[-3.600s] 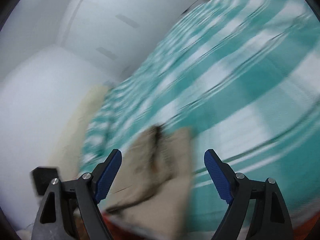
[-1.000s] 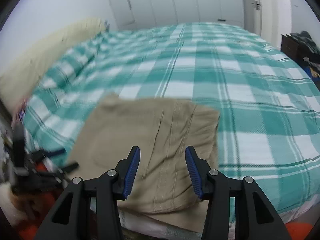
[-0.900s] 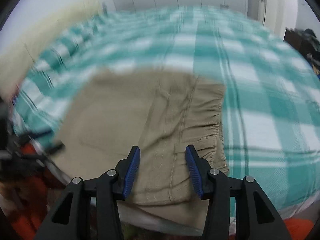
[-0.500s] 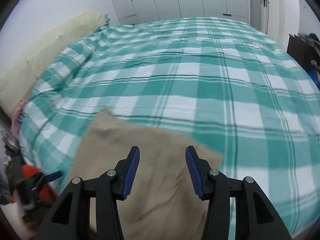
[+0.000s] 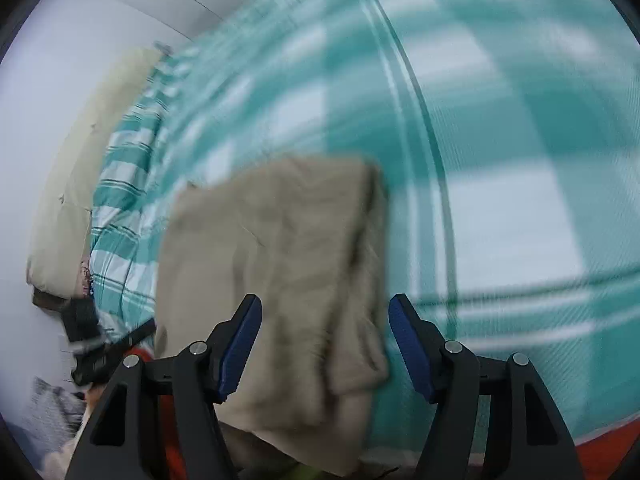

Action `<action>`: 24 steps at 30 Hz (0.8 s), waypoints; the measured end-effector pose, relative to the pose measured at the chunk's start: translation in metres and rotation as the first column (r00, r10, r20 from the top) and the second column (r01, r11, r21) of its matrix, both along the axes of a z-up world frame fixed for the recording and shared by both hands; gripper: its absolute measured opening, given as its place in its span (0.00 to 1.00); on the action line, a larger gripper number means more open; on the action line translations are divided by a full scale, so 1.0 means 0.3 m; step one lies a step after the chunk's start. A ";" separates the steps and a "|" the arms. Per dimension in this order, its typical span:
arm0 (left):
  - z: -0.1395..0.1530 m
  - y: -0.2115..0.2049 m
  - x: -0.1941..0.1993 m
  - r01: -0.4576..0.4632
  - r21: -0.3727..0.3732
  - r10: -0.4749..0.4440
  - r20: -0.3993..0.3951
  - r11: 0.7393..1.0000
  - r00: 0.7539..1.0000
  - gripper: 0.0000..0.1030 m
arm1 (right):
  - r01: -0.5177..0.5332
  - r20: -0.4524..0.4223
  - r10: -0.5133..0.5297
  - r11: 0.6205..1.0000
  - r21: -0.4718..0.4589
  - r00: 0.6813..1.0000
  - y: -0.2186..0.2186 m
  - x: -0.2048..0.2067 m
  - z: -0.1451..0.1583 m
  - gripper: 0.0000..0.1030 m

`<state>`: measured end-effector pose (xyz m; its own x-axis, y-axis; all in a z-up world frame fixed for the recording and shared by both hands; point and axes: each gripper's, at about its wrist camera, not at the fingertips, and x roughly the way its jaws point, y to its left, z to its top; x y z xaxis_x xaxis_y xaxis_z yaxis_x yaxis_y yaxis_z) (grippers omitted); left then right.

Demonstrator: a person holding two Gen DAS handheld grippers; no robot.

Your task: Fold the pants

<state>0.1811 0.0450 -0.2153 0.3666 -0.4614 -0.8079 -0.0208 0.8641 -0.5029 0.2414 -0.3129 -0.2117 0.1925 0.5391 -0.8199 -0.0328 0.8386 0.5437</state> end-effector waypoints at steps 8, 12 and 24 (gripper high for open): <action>0.069 -0.025 0.061 0.021 -0.119 -0.022 -0.003 0.993 1.000 0.14 | -0.051 -0.065 0.060 0.988 0.144 0.996 0.051 0.067 -0.081 0.40; 0.210 -0.018 0.146 0.019 -0.102 -0.012 0.067 0.995 0.998 0.13 | -0.172 0.069 0.166 0.981 0.086 0.984 0.162 0.108 0.098 0.34; 0.436 0.073 0.415 -0.277 0.421 0.100 0.395 0.864 0.913 0.88 | -0.039 0.293 0.077 0.990 -0.134 0.953 0.307 0.572 0.360 0.77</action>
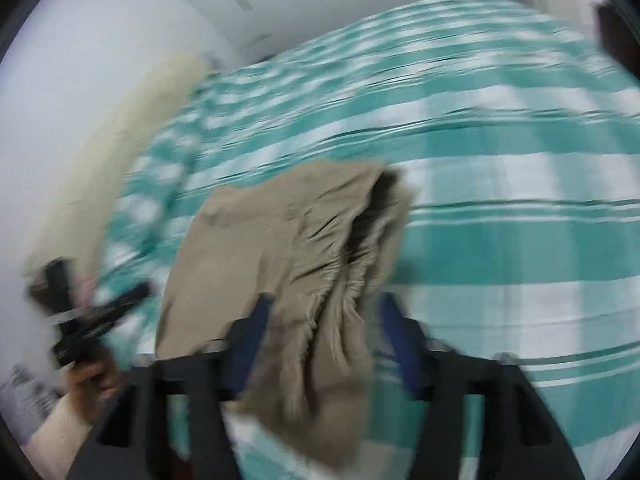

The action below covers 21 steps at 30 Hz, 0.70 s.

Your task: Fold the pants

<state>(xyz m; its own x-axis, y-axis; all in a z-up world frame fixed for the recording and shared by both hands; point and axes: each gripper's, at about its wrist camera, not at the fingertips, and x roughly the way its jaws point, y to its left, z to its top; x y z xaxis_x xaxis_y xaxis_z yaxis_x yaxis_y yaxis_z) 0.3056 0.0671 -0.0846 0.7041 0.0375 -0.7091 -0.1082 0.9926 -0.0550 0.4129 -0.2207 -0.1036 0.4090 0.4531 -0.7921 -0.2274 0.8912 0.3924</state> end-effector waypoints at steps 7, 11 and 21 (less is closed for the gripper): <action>-0.068 -0.092 -0.284 -0.160 0.371 0.169 0.008 0.915 0.986 0.98 | 0.025 0.111 0.006 0.960 -0.280 0.994 -0.027 -0.213 0.021 0.91; -0.073 -0.175 -0.399 -0.100 0.319 0.140 -0.104 0.943 0.985 0.98 | 0.034 0.150 0.011 0.956 -0.292 0.989 -0.035 -0.391 0.044 0.97; 0.024 -0.307 -0.599 0.038 0.141 -0.010 -0.192 0.989 0.981 0.98 | 0.045 0.154 0.003 0.951 -0.305 0.988 0.054 -0.809 0.065 0.97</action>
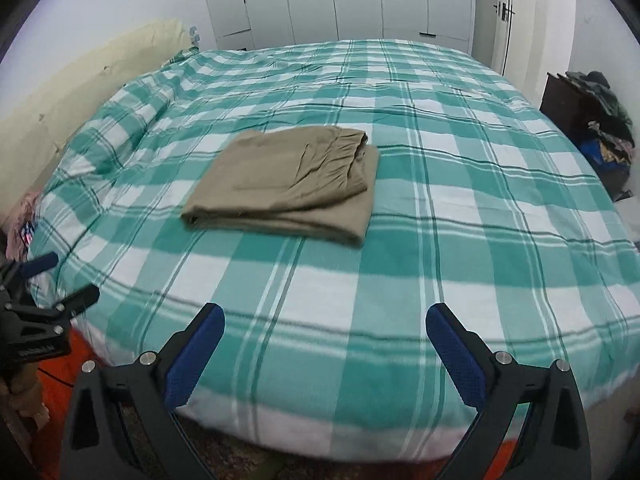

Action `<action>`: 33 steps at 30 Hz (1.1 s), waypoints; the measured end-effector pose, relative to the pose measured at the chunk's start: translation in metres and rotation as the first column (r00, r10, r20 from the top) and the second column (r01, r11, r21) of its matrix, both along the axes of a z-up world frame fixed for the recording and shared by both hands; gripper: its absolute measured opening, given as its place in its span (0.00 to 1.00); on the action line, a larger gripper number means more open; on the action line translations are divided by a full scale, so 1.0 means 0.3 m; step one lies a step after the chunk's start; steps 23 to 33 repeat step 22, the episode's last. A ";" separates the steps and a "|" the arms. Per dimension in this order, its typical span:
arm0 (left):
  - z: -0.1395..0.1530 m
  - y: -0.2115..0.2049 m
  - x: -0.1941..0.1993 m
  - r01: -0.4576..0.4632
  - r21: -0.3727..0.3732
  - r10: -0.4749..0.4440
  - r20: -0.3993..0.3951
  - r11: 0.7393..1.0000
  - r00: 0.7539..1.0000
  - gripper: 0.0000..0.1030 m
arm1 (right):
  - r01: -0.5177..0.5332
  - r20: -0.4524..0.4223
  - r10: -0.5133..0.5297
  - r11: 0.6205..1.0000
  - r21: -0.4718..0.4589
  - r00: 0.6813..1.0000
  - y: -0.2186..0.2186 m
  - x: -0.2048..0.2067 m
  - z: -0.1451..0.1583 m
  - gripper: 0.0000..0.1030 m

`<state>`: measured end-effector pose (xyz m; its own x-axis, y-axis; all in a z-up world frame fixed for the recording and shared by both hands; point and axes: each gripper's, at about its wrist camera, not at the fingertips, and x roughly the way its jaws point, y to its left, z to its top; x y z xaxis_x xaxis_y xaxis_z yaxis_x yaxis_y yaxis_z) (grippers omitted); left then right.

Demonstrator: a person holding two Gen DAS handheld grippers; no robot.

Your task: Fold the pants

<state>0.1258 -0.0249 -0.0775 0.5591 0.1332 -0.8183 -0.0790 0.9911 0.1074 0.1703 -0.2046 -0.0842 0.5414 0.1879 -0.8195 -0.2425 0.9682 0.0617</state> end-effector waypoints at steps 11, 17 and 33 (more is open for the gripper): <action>0.034 0.001 -0.049 -0.020 0.007 0.020 0.038 1.000 0.999 0.98 | -0.015 0.062 0.020 0.996 -0.093 0.998 0.078 -0.110 0.099 0.97; 0.031 0.030 -0.050 -0.042 -0.050 0.043 0.024 0.998 0.999 0.98 | -0.025 0.069 0.032 0.995 -0.101 0.997 0.097 -0.130 0.098 0.97; 0.040 0.023 -0.071 -0.058 -0.039 0.060 0.051 0.998 0.997 0.98 | -0.035 0.066 0.041 0.995 -0.091 0.997 0.107 -0.137 0.089 0.97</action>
